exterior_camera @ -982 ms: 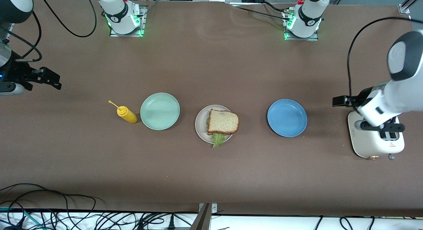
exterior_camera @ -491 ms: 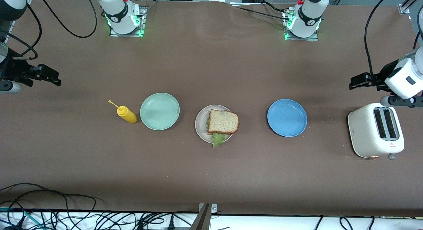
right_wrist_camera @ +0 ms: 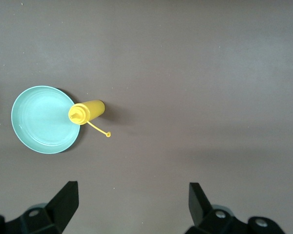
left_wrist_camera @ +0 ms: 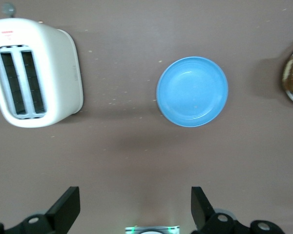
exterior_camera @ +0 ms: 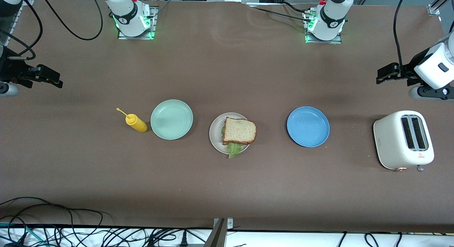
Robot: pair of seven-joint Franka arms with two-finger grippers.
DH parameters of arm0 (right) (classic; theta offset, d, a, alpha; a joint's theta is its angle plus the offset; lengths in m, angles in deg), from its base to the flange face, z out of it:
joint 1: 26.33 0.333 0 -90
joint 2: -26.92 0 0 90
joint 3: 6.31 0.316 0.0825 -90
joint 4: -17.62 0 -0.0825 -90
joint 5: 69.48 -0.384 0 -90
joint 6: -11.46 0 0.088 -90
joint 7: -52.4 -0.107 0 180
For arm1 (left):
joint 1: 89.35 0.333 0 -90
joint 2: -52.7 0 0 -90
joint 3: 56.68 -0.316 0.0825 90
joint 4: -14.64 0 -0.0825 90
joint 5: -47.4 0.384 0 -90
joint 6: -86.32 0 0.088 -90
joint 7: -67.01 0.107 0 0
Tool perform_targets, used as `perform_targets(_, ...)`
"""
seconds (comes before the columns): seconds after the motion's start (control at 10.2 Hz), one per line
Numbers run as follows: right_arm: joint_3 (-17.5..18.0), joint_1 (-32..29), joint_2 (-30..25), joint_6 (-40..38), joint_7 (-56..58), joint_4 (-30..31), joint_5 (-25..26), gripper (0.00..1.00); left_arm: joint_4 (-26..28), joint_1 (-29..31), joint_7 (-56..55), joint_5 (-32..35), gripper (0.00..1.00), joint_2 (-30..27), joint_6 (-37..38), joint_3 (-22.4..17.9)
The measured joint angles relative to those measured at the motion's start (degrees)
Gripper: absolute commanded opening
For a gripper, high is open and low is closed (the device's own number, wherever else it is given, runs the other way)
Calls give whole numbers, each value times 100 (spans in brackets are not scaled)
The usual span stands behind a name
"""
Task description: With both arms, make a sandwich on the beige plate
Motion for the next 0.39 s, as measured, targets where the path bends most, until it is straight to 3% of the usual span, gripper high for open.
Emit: perform_targets(0.39, -3, -2, 0, 0, -5, 0, 1, 100, 106, 18, 0, 48, 100, -48, 0, 98)
